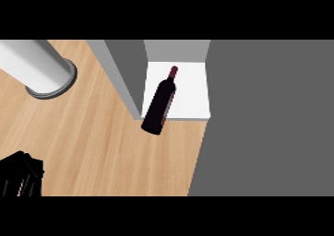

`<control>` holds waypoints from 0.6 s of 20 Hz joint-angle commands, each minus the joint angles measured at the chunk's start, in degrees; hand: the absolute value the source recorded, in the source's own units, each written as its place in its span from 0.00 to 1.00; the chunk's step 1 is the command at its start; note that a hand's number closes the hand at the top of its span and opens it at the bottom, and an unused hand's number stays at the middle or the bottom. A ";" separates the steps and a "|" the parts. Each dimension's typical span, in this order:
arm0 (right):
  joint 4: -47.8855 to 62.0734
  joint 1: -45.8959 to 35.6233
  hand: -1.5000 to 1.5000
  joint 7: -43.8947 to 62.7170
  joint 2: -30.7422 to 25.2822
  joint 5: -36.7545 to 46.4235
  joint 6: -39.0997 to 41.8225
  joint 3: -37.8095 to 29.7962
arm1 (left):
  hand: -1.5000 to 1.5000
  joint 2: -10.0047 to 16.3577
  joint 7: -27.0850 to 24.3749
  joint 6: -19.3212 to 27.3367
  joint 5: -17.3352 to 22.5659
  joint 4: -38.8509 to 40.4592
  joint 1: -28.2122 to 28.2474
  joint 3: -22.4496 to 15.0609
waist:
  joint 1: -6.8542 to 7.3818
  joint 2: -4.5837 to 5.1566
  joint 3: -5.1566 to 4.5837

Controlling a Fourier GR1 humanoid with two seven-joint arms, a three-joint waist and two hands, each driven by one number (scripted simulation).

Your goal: Pick up the wine, place it into the cabinet and close the cabinet

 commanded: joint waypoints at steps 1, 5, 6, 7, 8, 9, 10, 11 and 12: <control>-3.50 -6.54 1.00 7.16 4.92 -3.30 -4.04 6.74 | 1.00 1.90 1.09 -3.48 4.41 0.11 0.27 4.33 | 0.01 -0.09 -0.06; 3.91 -16.65 1.00 9.58 10.13 -1.14 -8.62 9.51 | 1.00 0.21 -0.51 -3.77 1.63 1.54 1.01 2.37 | 0.49 -0.05 -0.13; 3.76 -17.64 1.00 11.62 10.16 -2.54 -8.88 9.47 | 1.00 0.62 0.17 -3.81 2.19 0.50 1.07 3.29 | 0.30 -0.11 -0.09; 5.64 -21.43 1.00 11.61 10.19 -3.13 -11.81 8.88 | 1.00 -0.35 1.59 -1.61 0.83 -1.98 1.52 1.72 | 0.58 -0.10 -0.08; 7.70 -23.12 1.00 9.45 10.20 -2.28 -13.13 9.90 | 1.00 1.71 1.47 -5.26 4.18 0.19 1.35 4.30 | 0.68 -0.08 -0.10; 5.85 -26.58 1.00 13.39 10.21 -4.84 -16.07 8.38 | 1.00 0.91 3.04 -2.53 3.05 1.34 -2.03 3.98 | 0.13 -0.01 -0.13; 12.11 -30.21 1.00 10.40 10.25 -3.02 -18.11 9.60 | 1.00 0.85 0.44 -5.23 2.18 0.01 1.99 3.39 | 1.03 -0.07 -0.12; 12.93 -34.23 1.00 11.11 10.30 -3.16 -22.18 10.03 | 1.00 -0.46 2.58 -2.35 0.98 1.32 -1.93 2.41 | 0.20 -0.01 -0.09; 14.25 -37.09 1.00 10.95 10.34 -4.09 -24.85 11.00 | 1.00 0.35 0.05 -5.62 2.24 1.74 0.96 4.28 | 0.68 -0.11 -0.11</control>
